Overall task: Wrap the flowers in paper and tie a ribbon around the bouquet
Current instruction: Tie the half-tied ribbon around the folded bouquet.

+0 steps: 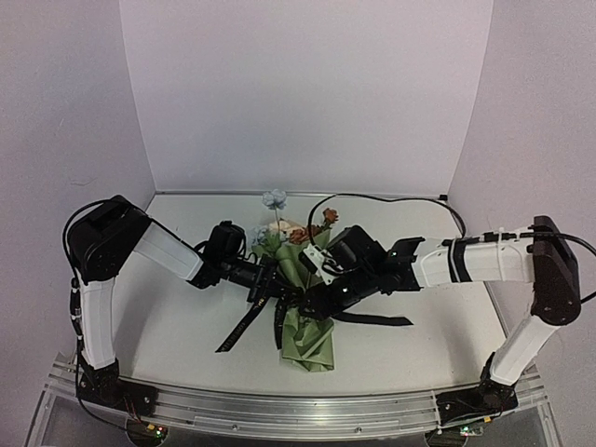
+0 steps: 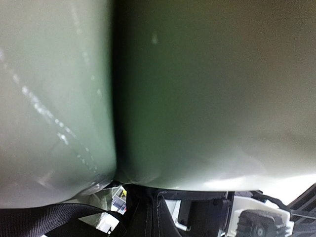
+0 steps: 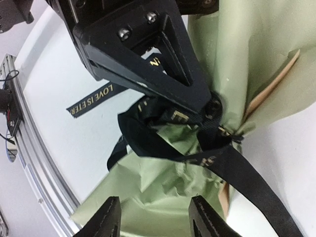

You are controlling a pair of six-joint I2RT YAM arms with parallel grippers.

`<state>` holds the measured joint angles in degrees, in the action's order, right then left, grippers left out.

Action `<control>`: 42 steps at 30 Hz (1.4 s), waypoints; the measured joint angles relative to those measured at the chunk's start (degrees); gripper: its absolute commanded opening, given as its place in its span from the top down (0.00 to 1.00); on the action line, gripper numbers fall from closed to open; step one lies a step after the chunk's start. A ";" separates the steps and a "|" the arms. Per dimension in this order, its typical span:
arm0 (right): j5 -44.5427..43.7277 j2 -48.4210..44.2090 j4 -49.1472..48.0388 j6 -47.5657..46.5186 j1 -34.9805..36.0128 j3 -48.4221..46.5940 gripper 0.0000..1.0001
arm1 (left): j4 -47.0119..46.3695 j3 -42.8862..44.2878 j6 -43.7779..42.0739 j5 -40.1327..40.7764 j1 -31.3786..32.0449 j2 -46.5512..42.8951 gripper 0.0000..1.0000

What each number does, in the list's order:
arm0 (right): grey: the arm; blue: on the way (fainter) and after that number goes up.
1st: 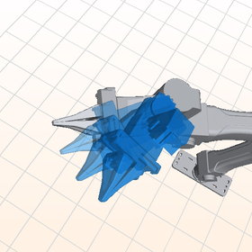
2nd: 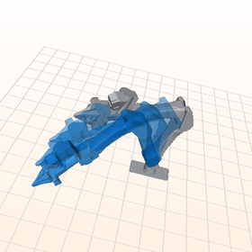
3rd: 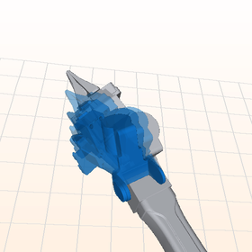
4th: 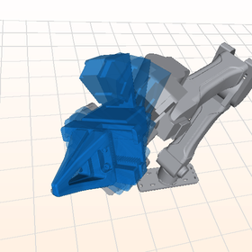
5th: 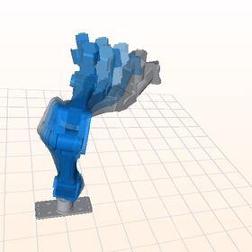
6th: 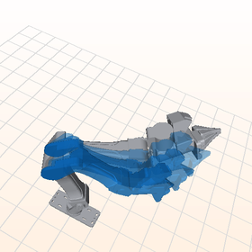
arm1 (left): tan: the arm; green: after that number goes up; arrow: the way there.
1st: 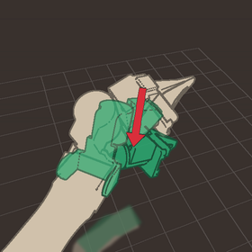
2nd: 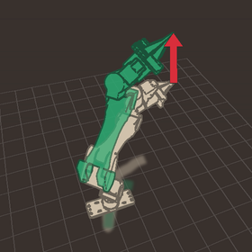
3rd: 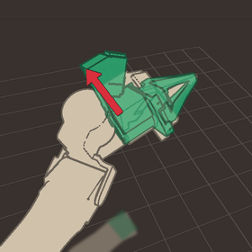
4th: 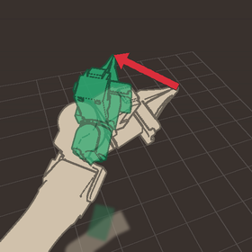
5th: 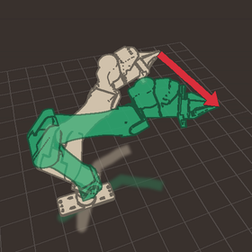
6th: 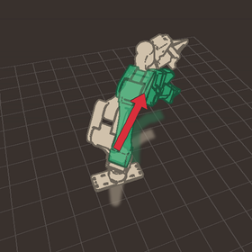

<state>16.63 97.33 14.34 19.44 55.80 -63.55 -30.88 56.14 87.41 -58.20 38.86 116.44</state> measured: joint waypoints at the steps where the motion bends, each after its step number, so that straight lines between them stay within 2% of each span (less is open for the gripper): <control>1: 0.32 -0.76 0.53 -0.16 -0.18 0.46 0.44 | 0.07 0.01 -0.20 -0.17 0.13 0.00 1.00; 5: 1.82 -3.09 6.40 -1.27 -1.18 -0.25 0.45 | 3.46 0.74 -3.60 0.04 0.41 0.00 1.00; 11: 1.96 -2.56 15.09 0.11 -1.49 -8.99 0.46 | 5.57 1.62 -6.84 2.24 1.10 0.13 1.00; 19: -0.92 6.29 24.49 1.42 0.20 -22.92 0.44 | 13.06 4.34 -14.58 10.62 3.22 0.70 1.00; 31: -2.37 10.44 31.78 2.40 2.60 -24.29 0.45 | 17.41 6.48 -32.49 24.52 6.79 2.35 0.95; 39: -5.29 8.92 32.63 3.99 3.10 -22.11 0.45 | 21.95 5.36 -40.29 31.98 7.28 -2.09 0.96; 42: -6.04 8.46 32.74 3.43 3.10 -21.72 0.49 | 23.92 5.15 -42.76 32.35 7.25 -3.78 0.96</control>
<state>10.59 105.79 47.08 22.87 58.89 -85.28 -6.96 61.29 44.64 -25.85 46.11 112.66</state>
